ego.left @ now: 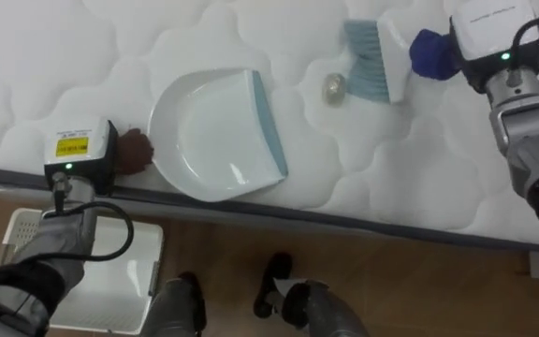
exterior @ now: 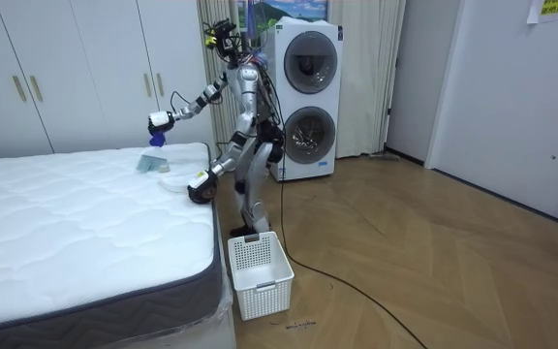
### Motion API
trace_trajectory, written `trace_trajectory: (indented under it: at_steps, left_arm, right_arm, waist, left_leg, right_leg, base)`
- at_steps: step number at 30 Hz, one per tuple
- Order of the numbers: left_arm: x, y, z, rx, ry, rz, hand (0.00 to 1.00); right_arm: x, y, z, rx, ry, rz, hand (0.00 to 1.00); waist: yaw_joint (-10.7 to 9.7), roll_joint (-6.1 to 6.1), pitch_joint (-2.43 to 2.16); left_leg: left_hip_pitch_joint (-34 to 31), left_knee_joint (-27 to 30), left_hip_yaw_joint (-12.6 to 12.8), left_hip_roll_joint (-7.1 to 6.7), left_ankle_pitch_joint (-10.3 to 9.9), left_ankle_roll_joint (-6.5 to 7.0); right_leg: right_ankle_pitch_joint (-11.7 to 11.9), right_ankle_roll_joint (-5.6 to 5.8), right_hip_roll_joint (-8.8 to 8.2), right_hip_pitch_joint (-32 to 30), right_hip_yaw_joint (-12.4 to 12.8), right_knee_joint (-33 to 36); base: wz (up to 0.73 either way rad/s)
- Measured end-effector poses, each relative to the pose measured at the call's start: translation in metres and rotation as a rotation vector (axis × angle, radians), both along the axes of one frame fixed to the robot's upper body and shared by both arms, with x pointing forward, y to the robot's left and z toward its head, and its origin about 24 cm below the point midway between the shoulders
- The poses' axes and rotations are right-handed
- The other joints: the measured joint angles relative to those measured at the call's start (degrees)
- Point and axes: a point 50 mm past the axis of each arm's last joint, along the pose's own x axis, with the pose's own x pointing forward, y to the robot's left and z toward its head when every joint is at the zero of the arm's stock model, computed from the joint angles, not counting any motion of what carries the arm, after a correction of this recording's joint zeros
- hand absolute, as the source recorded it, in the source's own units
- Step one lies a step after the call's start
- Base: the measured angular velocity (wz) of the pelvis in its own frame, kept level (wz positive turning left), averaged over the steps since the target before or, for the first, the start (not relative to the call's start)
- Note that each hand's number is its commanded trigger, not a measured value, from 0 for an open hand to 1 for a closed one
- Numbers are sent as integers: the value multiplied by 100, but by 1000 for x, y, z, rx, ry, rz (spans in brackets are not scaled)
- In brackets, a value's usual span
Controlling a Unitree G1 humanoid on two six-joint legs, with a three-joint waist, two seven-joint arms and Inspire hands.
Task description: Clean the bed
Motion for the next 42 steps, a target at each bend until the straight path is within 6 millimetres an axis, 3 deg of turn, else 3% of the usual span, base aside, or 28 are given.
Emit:
trace_trajectory:
  at_steps: [9, 24, 35, 42]
  left_arm:
    - [0, 2, 0, 1, 24, 2, 100]
    - [2, 2, 2, 20, 59, -20, 100]
    - [11, -2, 9, 34, 112, -43, 100]
    - [17, -6, 13, 33, 135, -50, 100]
  right_arm:
    - [2, 25, 7, -183, -17, 140, 100]
    - [0, 28, -4, -197, 31, 139, 100]
    - [-2, 19, -16, -46, 119, 20, 100]
    - [-2, 13, -19, 103, 168, -64, 100]
  waist:
    - [9, -5, 3]
    - [72, -7, 4]
    - [148, 12, 17]
    - [169, 116, 79]
  left_leg:
    - [81, -106, -1, 21, 27, 11]
    - [197, -299, 3, 20, 74, -7]
    - [196, -290, -11, 26, 78, -10]
    - [196, -344, -9, 12, 103, -8]
  right_leg:
    - [121, 25, 92, 160, -20, -246]
    - [201, 46, 158, 295, -32, -499]
    - [209, 35, 155, 305, -59, -492]
    - [218, 38, 154, 314, -65, -530]
  base:
    - [-2]
    - [0]
    - [0]
    - [0]
